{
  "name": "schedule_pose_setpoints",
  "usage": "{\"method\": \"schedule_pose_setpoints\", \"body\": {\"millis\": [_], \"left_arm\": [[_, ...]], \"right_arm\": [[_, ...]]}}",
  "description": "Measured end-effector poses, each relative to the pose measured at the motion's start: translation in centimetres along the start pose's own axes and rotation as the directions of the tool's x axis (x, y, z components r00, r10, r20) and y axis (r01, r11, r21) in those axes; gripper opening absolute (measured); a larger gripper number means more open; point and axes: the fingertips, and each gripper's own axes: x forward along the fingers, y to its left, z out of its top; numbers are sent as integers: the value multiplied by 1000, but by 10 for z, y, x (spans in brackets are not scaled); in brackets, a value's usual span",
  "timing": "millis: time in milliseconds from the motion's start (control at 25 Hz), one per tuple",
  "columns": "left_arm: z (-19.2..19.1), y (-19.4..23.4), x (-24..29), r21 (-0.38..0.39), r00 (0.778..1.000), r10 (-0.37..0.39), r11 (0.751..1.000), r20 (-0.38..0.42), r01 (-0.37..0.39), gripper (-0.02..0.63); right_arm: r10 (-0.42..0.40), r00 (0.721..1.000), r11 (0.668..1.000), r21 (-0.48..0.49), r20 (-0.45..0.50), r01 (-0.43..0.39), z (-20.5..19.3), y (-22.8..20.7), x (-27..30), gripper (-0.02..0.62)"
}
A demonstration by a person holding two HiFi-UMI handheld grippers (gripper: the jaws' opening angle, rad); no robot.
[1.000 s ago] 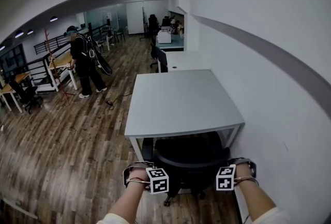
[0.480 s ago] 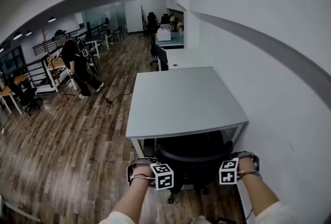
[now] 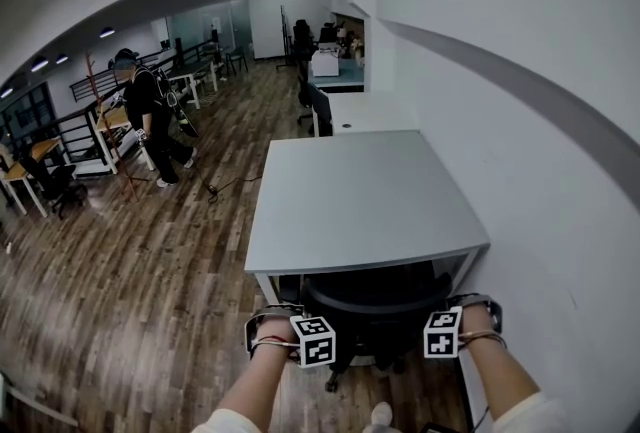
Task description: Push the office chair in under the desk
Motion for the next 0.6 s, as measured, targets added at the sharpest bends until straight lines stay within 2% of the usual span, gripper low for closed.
{"method": "schedule_pose_setpoints", "body": {"millis": [600], "left_arm": [[-5,51,20,-29,999,-6,1000,-32,5,126]], "right_arm": [[-13,1000,1000,-28,21,14,10,-60,26,130]]}}
